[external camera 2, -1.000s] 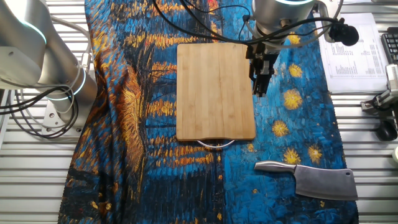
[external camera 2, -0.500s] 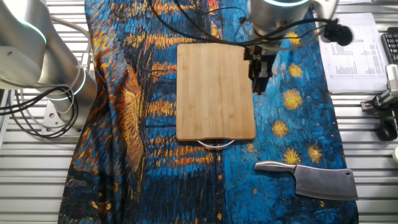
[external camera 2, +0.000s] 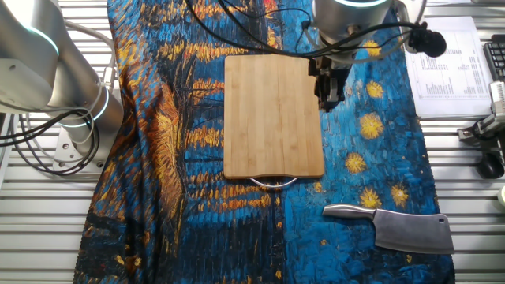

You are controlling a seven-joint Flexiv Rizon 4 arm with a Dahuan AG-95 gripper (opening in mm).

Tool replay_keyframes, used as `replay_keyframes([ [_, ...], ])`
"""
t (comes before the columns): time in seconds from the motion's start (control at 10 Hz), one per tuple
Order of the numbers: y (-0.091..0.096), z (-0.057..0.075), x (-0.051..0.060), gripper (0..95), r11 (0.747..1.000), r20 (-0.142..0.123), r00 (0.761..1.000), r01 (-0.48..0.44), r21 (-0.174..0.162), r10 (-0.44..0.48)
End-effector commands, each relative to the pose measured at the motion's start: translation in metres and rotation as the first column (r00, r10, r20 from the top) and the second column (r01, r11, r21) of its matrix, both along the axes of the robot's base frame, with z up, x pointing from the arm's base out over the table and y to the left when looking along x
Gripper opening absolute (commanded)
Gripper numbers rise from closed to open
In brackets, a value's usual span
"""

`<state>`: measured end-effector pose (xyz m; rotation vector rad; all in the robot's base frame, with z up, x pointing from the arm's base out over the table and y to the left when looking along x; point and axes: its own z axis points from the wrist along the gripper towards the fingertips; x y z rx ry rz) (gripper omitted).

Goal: Put the knife on the cutting board

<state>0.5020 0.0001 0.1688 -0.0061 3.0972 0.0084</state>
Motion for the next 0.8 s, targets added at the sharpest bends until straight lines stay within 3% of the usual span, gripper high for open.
replay_keyframes([
  [0.1, -0.0001, 0.0012, -0.0020, 0.0, 1.000, 0.002, 1.000, 0.002, 0.000, -0.002],
  [0.8, -0.0001, 0.0012, -0.0020, 0.0, 1.000, 0.003, 1.000, 0.010, -0.001, -0.010],
])
